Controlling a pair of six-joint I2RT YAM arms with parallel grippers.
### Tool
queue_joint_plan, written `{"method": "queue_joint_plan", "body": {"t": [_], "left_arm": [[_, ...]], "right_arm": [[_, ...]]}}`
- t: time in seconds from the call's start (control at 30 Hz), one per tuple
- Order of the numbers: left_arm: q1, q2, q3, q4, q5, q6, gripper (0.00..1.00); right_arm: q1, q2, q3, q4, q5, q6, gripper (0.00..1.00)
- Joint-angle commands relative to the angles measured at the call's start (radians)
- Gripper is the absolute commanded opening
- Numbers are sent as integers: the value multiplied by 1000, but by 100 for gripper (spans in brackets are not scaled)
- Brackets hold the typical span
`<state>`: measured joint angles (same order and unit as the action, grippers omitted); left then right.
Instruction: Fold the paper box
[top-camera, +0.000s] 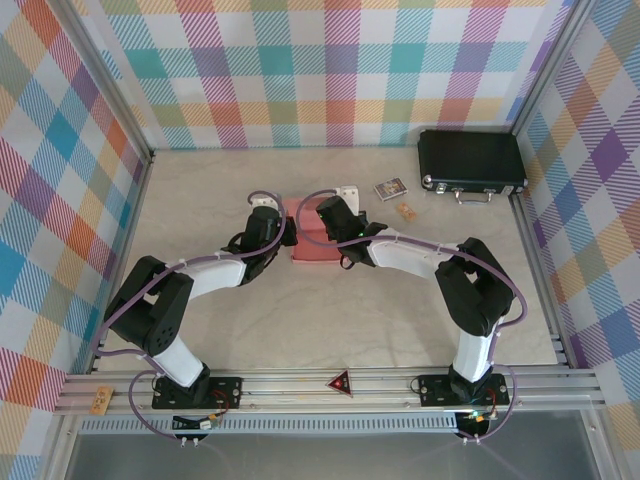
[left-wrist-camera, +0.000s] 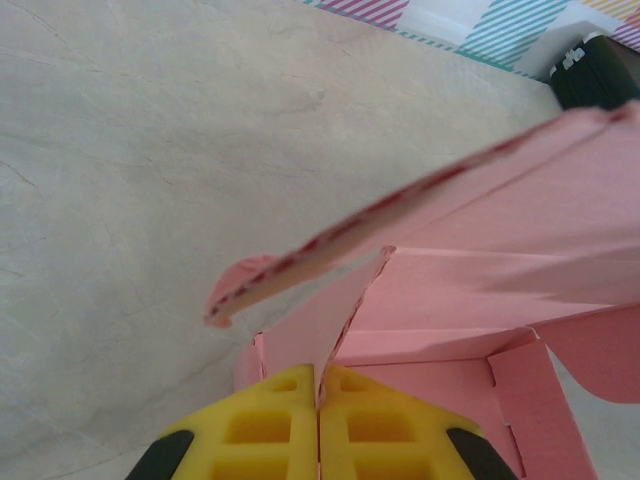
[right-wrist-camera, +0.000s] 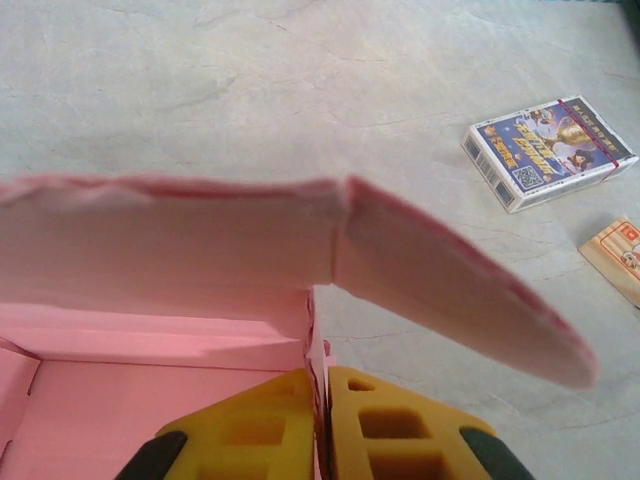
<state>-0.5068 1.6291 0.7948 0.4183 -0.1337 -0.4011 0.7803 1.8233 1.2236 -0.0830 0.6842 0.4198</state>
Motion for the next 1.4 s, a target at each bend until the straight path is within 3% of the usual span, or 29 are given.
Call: {"method": "queue_joint_plan", "body": {"t": [0.0,1.37], "left_arm": [[-15,-23,-23,-45,-18,-15,7],[-32,-44,-107,6,-7,-42,11]], "right_arm": [[9,21,1,-10,18,45,13],[16,17,-51,-73,18,235,7]]}}
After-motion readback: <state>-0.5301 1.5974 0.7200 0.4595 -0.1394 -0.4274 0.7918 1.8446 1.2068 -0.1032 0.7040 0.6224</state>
